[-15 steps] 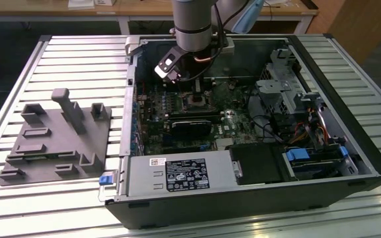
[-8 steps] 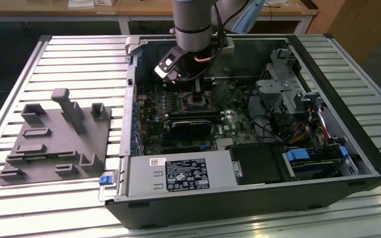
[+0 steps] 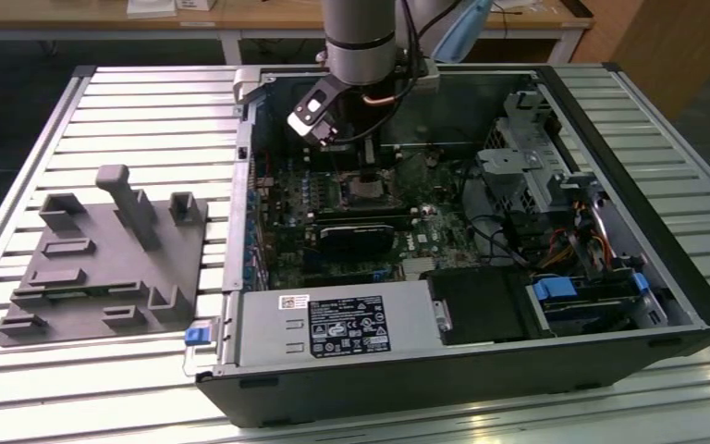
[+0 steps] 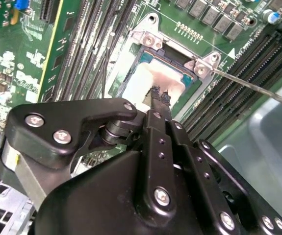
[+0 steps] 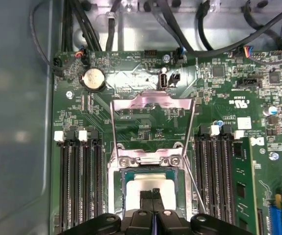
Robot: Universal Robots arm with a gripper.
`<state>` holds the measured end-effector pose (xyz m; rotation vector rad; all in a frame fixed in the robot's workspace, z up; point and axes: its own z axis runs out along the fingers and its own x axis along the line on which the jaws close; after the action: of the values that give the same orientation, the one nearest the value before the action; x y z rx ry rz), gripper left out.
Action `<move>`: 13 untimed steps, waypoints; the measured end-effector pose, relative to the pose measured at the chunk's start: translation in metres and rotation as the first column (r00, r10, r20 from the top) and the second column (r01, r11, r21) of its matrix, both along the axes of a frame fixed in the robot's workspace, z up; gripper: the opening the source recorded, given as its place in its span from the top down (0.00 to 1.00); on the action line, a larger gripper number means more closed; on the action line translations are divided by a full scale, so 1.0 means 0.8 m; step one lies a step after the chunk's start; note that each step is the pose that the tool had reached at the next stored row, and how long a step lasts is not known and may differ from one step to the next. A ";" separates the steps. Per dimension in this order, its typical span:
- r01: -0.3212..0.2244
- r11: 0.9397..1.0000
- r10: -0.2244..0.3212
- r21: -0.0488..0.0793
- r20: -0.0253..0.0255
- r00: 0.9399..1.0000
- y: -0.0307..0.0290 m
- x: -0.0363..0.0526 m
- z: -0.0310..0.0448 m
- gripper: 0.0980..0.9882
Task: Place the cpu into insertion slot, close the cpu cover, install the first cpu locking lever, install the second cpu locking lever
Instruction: 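Place the cpu into insertion slot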
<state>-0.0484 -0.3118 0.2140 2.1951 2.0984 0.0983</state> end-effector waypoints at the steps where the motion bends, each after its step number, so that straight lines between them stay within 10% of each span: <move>1: 0.000 1.000 0.000 0.000 0.001 1.000 0.0000 0.000 0.0031 0.99; 13: 0.000 1.000 0.000 0.000 0.009 1.000 0.0008 0.000 0.0422 0.99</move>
<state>-0.0484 -0.3112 0.2477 2.1905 2.0939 0.1071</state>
